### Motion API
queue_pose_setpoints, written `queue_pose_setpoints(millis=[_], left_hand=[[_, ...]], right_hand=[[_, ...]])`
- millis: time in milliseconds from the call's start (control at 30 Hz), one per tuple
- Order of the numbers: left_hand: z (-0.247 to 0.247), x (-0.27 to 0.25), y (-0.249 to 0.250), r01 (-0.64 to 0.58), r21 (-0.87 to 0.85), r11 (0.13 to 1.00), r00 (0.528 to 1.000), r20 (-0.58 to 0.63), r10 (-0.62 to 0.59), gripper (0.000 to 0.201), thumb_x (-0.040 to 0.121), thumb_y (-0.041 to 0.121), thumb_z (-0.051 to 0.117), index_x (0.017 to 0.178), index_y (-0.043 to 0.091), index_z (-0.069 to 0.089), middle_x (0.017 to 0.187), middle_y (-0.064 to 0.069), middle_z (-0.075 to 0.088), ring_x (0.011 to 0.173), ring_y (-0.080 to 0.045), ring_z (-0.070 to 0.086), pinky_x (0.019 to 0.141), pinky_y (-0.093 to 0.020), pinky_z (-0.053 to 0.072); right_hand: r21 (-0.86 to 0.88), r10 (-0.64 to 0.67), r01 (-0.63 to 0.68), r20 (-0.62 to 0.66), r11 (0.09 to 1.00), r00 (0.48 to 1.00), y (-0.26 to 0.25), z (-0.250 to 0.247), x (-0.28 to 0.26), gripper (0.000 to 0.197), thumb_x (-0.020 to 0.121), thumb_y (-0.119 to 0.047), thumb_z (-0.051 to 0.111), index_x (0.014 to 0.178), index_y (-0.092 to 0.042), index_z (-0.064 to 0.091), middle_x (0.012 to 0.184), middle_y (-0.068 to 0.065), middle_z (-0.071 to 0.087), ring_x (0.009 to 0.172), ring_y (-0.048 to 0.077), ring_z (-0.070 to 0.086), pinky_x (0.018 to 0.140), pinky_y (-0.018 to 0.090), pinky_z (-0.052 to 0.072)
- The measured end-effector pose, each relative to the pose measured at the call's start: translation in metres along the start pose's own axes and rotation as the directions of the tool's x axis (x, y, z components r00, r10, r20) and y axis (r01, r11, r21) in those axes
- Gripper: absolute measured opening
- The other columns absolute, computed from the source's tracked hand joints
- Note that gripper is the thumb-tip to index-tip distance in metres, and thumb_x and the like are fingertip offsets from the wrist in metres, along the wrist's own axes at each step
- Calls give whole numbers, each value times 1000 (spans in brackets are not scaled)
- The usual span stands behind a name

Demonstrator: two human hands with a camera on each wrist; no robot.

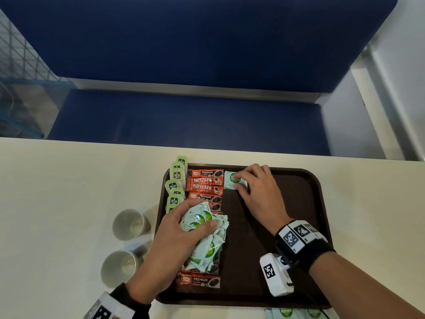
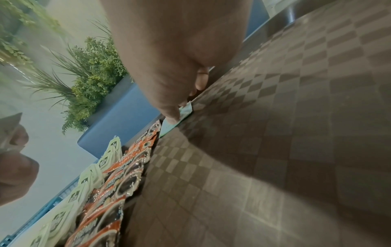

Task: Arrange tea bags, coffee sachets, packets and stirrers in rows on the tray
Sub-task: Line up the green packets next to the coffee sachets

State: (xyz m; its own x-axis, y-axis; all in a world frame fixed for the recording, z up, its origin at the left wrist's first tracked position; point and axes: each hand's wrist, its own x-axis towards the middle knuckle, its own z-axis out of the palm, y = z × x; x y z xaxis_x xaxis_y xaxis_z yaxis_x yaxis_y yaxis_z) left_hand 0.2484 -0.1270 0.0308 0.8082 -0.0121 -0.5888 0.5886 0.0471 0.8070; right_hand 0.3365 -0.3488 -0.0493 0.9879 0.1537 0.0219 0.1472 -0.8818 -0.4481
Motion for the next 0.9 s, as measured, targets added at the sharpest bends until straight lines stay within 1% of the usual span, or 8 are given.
queue_pose_setpoints(millis=[333, 467, 600, 667, 733, 767, 800, 900], left_hand=[[-2, -1, -4, -3, -8, 1000, 1000, 5, 3, 45, 83, 17, 88, 121, 34, 71, 107, -2, 84, 92, -29, 83, 87, -55, 66], [-2, 1, -4, -11, -22, 1000, 1000, 9, 11, 43, 85, 16, 87, 122, 32, 71, 107, -4, 84, 92, -30, 83, 86, -54, 66], [5, 5, -1, -50, -58, 997, 999, 4, 50, 39, 88, 14, 86, 120, 31, 72, 107, -5, 84, 94, -30, 83, 85, -49, 66], [11, 9, 1, -77, -71, 995, 997, -1, 77, 36, 90, 12, 84, 119, 29, 72, 105, -4, 84, 93, -29, 83, 80, -44, 66], [17, 14, 3, -113, -75, 991, 994, -12, 113, 34, 92, 12, 83, 119, 28, 72, 105, -4, 84, 92, -28, 83, 75, -37, 66], [19, 16, 5, -128, -79, 989, 992, -14, 128, 33, 92, 13, 83, 120, 28, 72, 105, -4, 83, 93, -27, 82, 75, -35, 66], [22, 18, 6, -143, -80, 986, 990, -8, 143, 33, 92, 15, 83, 121, 28, 72, 107, -4, 83, 95, -26, 82, 77, -36, 66], [29, 21, 8, -178, -91, 980, 984, -1, 179, 36, 93, 18, 82, 126, 27, 70, 114, -2, 81, 103, -24, 81, 88, -41, 65]], right_hand=[[2, -15, 15, 5, 1000, 1000, 0, 0, 1, 21, 101, -30, 71, 122, -26, 74, 119, -5, 59, 115, 15, 48, 96, 35, 53], [34, 5, -5, -6, 999, 1000, 0, -2, 0, 25, 104, -29, 68, 129, -26, 70, 122, -5, 56, 117, 13, 47, 96, 35, 53], [231, 114, -104, -28, 967, 993, -4, -12, -8, 18, 107, -25, 63, 124, -26, 70, 119, -11, 58, 115, 7, 52, 96, 34, 55], [446, 184, -189, 54, 875, 981, -12, -27, -13, 12, 105, -27, 68, 115, -26, 74, 112, -13, 68, 108, 5, 64, 95, 33, 56], [702, 193, -331, 271, 631, 943, -24, -49, -19, 18, 101, -37, 70, 113, -25, 78, 107, -6, 77, 97, 6, 70, 88, 32, 55], [762, 156, -404, 379, 506, 912, -30, -58, -24, 26, 99, -42, 70, 114, -24, 79, 109, -2, 78, 95, 11, 70, 84, 33, 54], [778, 107, -441, 443, 447, 890, -34, -66, -28, 28, 96, -42, 72, 116, -22, 79, 111, 2, 78, 94, 15, 70, 81, 33, 55], [774, 71, -448, 468, 447, 881, -39, -72, -36, 24, 91, -23, 83, 115, -21, 80, 113, 13, 75, 97, 19, 73, 78, 30, 60]])
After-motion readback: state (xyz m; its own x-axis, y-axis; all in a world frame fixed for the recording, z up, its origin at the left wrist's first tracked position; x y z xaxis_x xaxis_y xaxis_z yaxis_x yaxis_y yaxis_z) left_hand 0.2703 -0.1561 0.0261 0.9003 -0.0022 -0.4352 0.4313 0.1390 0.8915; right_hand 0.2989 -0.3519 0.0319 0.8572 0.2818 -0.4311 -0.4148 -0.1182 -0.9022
